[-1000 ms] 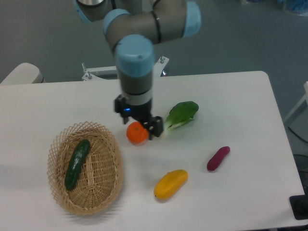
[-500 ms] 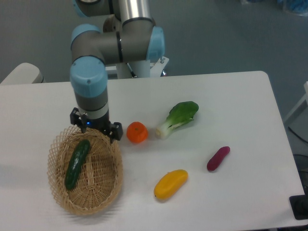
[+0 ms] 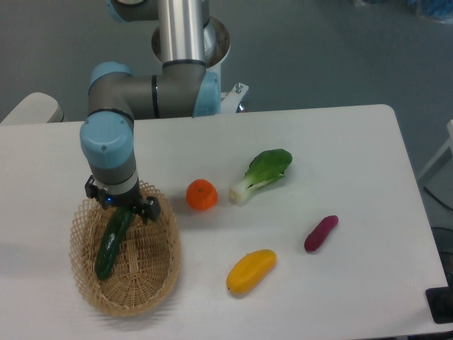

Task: Pick up the cucumber from the basket
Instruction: 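Lower the gripper onto the cucumber and close it around it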

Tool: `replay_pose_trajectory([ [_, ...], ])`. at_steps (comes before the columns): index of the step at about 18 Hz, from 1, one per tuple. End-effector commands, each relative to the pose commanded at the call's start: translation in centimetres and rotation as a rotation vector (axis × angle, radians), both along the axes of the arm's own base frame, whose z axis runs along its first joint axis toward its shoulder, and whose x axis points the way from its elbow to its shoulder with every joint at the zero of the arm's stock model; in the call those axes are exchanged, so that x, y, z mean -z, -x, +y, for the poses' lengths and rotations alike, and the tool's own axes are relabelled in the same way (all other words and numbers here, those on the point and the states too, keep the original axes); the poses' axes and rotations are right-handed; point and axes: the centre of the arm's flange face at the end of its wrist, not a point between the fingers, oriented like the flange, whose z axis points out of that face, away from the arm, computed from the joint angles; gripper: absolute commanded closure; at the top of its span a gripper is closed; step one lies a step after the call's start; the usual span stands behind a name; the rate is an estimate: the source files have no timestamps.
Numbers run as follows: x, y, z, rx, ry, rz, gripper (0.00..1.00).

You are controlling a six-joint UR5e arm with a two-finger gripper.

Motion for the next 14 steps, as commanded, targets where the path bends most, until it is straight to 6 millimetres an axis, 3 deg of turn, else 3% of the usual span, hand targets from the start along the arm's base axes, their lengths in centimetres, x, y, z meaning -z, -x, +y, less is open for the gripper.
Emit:
replay_pose_trajectory([
  [6,2.7,-1.6,0.8,0.029,0.036,-0.014,0.00],
  [14,4.2,-2.7,1.3,0.046,0.049,-0.019,0.00],
])
